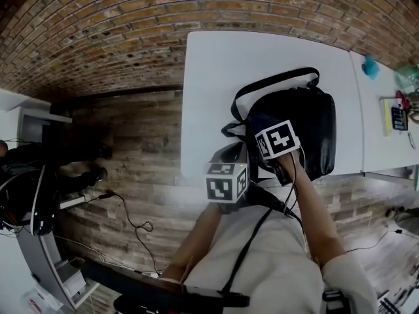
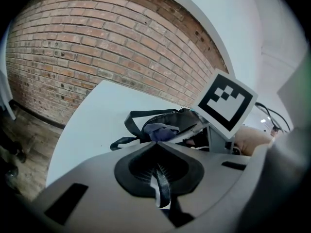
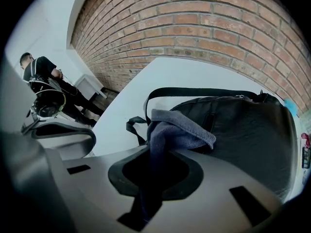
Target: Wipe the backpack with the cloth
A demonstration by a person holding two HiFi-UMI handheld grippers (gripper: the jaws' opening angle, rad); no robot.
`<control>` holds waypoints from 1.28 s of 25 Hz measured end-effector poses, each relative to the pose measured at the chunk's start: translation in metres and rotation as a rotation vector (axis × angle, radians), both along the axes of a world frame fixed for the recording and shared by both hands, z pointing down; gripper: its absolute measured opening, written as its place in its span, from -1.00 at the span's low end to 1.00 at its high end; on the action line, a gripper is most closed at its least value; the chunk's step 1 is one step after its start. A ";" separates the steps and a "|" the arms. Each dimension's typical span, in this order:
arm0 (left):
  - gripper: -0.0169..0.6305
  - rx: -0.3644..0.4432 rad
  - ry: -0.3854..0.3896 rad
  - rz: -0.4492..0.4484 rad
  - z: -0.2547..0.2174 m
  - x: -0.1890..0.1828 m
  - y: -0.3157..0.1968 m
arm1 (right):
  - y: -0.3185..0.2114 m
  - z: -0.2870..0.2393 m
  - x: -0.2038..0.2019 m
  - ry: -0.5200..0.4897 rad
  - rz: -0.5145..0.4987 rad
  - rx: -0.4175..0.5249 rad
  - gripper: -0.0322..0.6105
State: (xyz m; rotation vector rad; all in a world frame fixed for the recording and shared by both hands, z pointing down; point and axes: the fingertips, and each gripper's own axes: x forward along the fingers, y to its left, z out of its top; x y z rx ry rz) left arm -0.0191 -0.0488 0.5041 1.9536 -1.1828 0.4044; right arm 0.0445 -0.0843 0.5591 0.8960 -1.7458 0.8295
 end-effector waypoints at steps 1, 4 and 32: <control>-0.94 0.000 0.001 0.000 0.000 0.000 0.000 | 0.003 0.000 0.000 0.000 -0.002 -0.003 -0.78; -0.94 0.004 0.003 0.002 0.000 0.002 -0.001 | 0.011 0.000 0.000 0.007 -0.011 -0.005 -0.78; -0.94 0.011 0.017 -0.025 -0.002 0.006 -0.008 | 0.078 -0.001 0.005 -0.070 -0.046 -0.124 -0.78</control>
